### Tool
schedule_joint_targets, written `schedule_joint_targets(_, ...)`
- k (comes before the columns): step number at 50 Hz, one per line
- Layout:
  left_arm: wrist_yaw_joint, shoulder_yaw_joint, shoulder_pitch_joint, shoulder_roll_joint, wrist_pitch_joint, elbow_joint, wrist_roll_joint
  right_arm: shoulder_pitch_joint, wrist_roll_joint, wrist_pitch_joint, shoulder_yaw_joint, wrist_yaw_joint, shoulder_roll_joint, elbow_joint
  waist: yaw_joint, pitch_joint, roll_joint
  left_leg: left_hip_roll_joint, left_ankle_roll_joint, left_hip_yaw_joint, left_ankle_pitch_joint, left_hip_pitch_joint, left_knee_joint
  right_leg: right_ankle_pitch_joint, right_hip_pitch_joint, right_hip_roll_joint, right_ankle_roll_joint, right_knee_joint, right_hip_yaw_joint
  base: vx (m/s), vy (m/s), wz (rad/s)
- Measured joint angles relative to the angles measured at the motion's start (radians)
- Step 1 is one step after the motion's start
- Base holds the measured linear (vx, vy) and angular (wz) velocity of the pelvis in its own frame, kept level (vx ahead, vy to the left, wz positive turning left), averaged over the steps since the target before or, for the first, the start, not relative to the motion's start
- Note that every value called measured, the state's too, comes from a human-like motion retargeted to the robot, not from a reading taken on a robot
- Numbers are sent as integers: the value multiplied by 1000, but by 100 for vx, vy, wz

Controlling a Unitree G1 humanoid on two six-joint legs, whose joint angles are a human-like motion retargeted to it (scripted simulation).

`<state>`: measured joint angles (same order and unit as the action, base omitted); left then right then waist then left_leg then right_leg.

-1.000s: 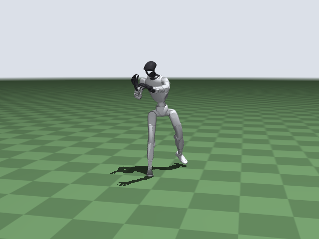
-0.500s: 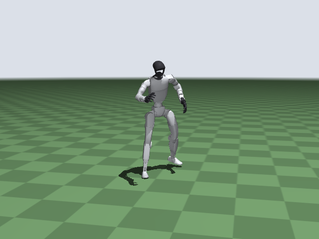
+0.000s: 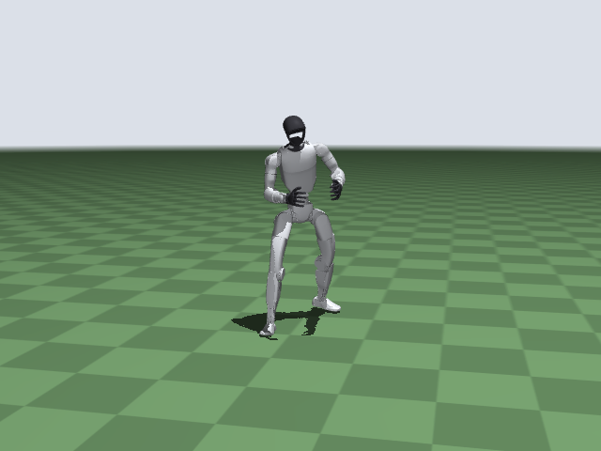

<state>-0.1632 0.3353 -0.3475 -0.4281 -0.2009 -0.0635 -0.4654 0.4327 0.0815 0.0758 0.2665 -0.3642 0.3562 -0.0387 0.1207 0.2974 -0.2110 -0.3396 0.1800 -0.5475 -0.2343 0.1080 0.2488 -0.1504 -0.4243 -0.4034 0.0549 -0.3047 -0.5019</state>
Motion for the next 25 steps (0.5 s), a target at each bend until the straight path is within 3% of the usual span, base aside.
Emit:
schedule_joint_targets(5, -1, -109, 271, 13, 11, -73, -195, -64, -76, 26, 5, 87, 10, -260, 127, -87, 75, -95, -61, -15, 212, 115, 248, -110, 42, 140, -100, -109, 190, 71, -46, -224)
schedule_joint_targets(8, 0, -150, 387, 31, 45, -6, -173, -91, -149, 44, 12, 145, 83, -378, 160, -124, 90, -51, -100, 208, 284, 80, 483, -152, 125, 235, -136, -122, 312, 77, -34, -267)
schedule_joint_targets(10, -11, -153, 446, 50, 62, 56, -114, -96, -209, 50, 17, 173, 127, -429, 149, -157, 92, 63, -100, 380, 180, -14, 693, -156, 173, 281, -132, -100, 408, 68, -17, -292)
schedule_joint_targets(11, -20, -150, 473, 60, 63, 72, -108, -91, -234, 47, 24, 180, 135, -438, 133, -167, 97, 96, -118, 389, 112, -70, 816, -153, 201, 292, -125, -79, 457, 61, -12, -282)
schedule_joint_targets(15, -18, -176, 580, 75, 37, 28, -158, -61, -269, 14, 78, 208, 107, -416, 23, -148, 170, 115, -229, 251, -148, -289, 1332, -133, 344, 258, -80, 21, 663, 50, -5, -267)
schedule_joint_targets(17, -15, -226, 618, 48, 11, -41, -124, -57, -247, -4, 107, 219, 67, -394, -64, -117, 246, 156, -198, 195, -248, -460, 1589, -122, 390, 182, -12, 53, 761, 35, 7, -243)
schedule_joint_targets(20, -49, -328, 596, -5, -19, -103, -12, -61, -193, -9, 113, 225, 40, -391, -208, -43, 346, 153, -70, 132, -344, -802, 1930, -92, 419, 62, 99, 93, 874, 21, 11, -200)
schedule_joint_targets(23, -140, -420, 494, -26, -54, -74, 33, -66, -195, 5, 91, 216, 56, -428, -356, 110, 422, -4, 39, 95, -339, -1095, 2095, -58, 468, -72, 136, 124, 899, 16, 16, -193)
schedule_joint_targets(25, -253, -458, 448, -19, -101, -33, 0, -93, -207, 12, 103, 195, 65, -460, -440, 206, 464, -112, 72, 100, -328, -1232, 2094, -53, 479, -171, 132, 91, 855, 18, 24, -205)
